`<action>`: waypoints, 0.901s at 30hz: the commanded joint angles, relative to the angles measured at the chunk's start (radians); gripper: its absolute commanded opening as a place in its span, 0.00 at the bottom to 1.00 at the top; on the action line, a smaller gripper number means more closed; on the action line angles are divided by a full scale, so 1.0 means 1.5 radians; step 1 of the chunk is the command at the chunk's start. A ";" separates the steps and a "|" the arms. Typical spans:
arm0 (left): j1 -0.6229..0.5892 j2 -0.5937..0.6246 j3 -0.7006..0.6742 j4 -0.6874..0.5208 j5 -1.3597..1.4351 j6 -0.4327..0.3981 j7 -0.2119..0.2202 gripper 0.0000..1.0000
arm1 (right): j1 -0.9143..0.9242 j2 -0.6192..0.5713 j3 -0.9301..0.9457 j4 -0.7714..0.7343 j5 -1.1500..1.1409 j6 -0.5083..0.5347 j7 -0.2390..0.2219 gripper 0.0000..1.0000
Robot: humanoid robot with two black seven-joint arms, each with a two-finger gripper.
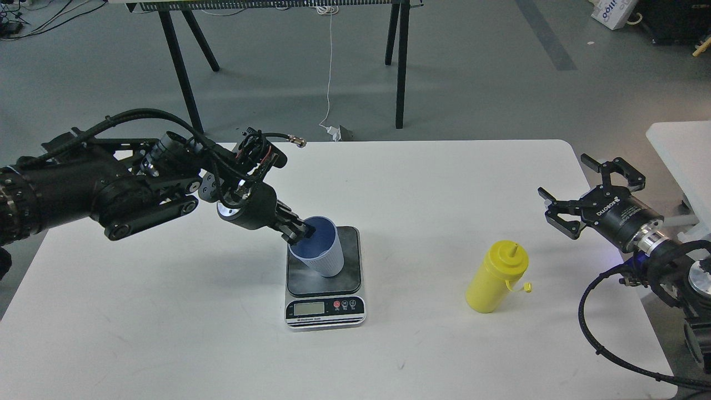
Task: Pour seasoning into cup on scale with both arms
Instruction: 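Carry the blue cup with the left gripper onto the scale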
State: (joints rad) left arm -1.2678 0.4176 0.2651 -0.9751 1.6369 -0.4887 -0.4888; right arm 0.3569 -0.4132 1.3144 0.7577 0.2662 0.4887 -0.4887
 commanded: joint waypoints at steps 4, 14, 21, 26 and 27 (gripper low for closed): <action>-0.001 0.003 -0.003 -0.003 -0.001 0.000 0.000 0.00 | -0.004 0.002 0.000 0.000 -0.001 0.000 0.000 0.99; -0.004 0.001 -0.007 -0.009 -0.006 0.000 0.000 0.12 | -0.006 0.000 -0.001 0.000 -0.001 0.000 0.000 0.99; -0.005 0.002 -0.010 -0.009 -0.032 0.000 0.000 0.73 | -0.006 0.001 0.000 0.001 0.000 0.000 0.000 0.99; -0.006 0.007 -0.011 -0.009 -0.035 0.000 0.000 0.81 | -0.006 0.001 0.000 0.001 0.000 0.000 0.000 0.99; -0.006 0.012 -0.011 -0.009 -0.036 0.000 0.000 0.84 | -0.006 0.001 -0.001 0.001 0.000 0.000 0.000 0.99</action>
State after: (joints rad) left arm -1.2761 0.4256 0.2494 -0.9880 1.5865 -0.4886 -0.4887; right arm 0.3482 -0.4111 1.3141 0.7593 0.2665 0.4887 -0.4887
